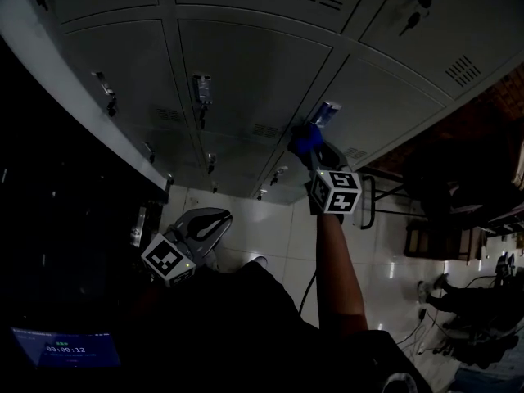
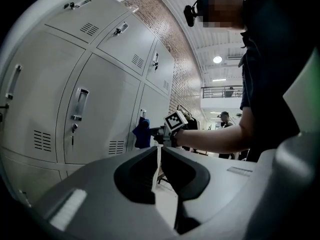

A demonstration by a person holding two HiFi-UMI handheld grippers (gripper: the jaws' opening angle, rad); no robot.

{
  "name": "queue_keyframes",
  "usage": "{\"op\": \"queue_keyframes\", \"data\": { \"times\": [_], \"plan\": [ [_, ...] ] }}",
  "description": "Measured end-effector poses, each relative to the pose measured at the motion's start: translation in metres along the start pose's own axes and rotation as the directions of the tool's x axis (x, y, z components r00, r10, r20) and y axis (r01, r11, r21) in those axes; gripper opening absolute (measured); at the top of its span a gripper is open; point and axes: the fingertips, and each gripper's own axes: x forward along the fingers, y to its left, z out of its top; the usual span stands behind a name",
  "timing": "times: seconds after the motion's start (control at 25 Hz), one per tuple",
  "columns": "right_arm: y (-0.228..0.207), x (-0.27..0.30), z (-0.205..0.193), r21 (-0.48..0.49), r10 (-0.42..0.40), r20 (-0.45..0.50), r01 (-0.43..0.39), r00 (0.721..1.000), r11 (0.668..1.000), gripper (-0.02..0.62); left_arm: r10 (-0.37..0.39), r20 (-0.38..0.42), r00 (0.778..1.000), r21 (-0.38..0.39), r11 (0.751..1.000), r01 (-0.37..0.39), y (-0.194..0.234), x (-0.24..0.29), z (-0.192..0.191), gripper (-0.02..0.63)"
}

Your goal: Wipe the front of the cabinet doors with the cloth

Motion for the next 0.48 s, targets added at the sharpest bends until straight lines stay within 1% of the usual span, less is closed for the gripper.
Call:
{"op": "queue_keyframes", "data": {
  "times": [0.2, 0.32, 0.48],
  "plan": [
    [-0.015, -0.007, 0.001, 0.009, -0.010, 0.000, 0.010, 1.000, 1.000, 0.075, 0.007, 0.013, 1.000, 0.012, 1.000, -0.007, 0.001, -0.003, 0.003, 0.012],
    [-0.031, -0.012, -0.002, 0.024, -0.038, -0.003, 0.038, 0.999, 0.999, 0.074, 0.004, 0.008, 1.000, 0.001, 1.000, -0.004, -0.002, -0.001, 0.004, 0.012],
    [-0.062, -0.016, -0.008, 0.035, -0.098, -0.018, 0.099, 0.995, 0.994, 0.074, 0.001, -0.003, 1.000, 0.014, 1.000, -0.001, -0.005, 0.005, -0.002, 0.012]
  ]
}}
